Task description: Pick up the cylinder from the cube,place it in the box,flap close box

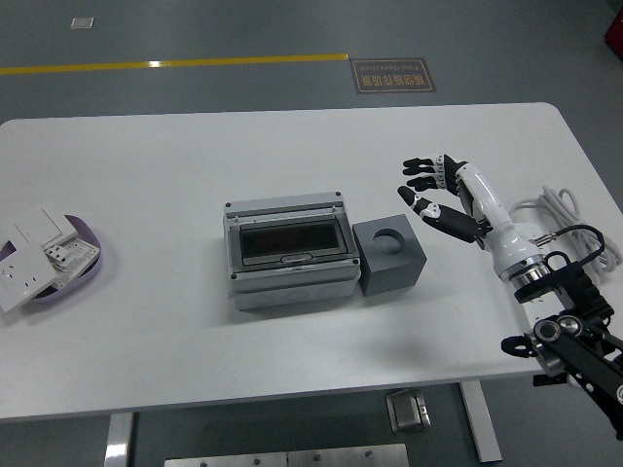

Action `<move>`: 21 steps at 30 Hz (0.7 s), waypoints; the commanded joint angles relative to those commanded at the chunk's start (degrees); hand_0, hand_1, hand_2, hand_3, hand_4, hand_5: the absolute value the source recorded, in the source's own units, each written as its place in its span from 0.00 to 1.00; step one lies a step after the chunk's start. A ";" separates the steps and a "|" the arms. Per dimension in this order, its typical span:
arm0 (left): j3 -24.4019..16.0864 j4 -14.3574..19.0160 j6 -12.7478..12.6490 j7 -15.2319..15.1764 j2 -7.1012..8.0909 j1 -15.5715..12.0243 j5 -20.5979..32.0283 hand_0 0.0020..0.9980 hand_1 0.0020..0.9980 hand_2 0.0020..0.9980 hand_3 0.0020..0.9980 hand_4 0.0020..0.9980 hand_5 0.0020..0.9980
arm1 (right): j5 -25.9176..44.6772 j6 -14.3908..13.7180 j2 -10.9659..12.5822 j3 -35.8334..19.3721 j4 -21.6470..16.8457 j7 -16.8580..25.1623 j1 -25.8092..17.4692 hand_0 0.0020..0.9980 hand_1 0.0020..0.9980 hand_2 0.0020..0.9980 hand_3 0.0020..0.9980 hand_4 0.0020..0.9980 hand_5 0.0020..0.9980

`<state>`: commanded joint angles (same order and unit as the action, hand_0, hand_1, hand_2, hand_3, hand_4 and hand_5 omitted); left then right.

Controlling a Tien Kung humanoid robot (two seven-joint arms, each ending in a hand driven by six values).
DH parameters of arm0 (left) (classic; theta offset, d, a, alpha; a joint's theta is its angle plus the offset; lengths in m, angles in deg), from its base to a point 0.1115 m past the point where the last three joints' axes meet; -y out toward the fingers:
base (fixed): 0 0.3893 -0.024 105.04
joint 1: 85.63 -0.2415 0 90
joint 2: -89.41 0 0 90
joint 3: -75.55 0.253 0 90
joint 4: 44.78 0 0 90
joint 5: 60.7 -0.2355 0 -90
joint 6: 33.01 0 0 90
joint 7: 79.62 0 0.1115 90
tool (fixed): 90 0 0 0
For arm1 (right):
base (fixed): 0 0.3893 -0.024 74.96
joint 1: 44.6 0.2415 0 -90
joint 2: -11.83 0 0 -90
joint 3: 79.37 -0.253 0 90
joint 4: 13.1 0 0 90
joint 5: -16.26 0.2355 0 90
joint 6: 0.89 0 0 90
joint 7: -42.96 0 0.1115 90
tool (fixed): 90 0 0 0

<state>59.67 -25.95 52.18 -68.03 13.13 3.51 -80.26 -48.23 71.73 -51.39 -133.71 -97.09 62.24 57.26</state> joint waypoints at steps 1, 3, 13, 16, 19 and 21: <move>-0.06 0.00 0.01 0.02 0.11 0.09 -0.09 0.61 0.64 0.63 0.63 0.68 0.25 | 1.30 0.10 -0.09 -0.20 0.13 0.50 -0.07 0.69 0.64 0.68 0.65 0.80 0.42; -0.17 0.00 0.04 0.07 0.32 0.26 -0.28 0.61 0.64 0.63 0.63 0.68 0.25 | 3.88 0.21 -0.22 -0.54 0.34 1.39 -0.19 0.70 0.65 0.68 0.64 0.79 0.40; -1.10 -0.06 0.18 0.62 0.98 0.12 -1.47 0.61 0.64 0.63 0.63 0.68 0.25 | 10.24 0.36 -0.26 -1.26 0.76 2.90 -0.73 0.71 0.66 0.68 0.63 0.79 0.40; -1.89 -0.23 0.26 0.92 0.95 0.16 -2.25 0.61 0.64 0.63 0.63 0.68 0.25 | 10.70 0.53 -0.11 -1.26 0.21 2.48 -0.89 0.71 0.66 0.68 0.63 0.79 0.39; -1.78 -0.30 0.30 0.85 0.74 0.03 -2.15 0.61 0.64 0.63 0.63 0.68 0.25 | 10.52 1.00 0.01 -1.23 -0.27 1.66 -0.81 0.71 0.66 0.68 0.63 0.79 0.39; -1.67 -0.35 0.30 0.78 0.47 -0.12 -1.91 0.61 0.64 0.63 0.63 0.68 0.25 | 10.39 1.36 0.04 -1.24 -0.47 1.15 -0.65 0.72 0.66 0.68 0.63 0.79 0.39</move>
<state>58.00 -26.30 52.47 -67.25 13.60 3.39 -82.17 -37.84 73.09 -51.35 -134.95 -97.56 63.40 56.61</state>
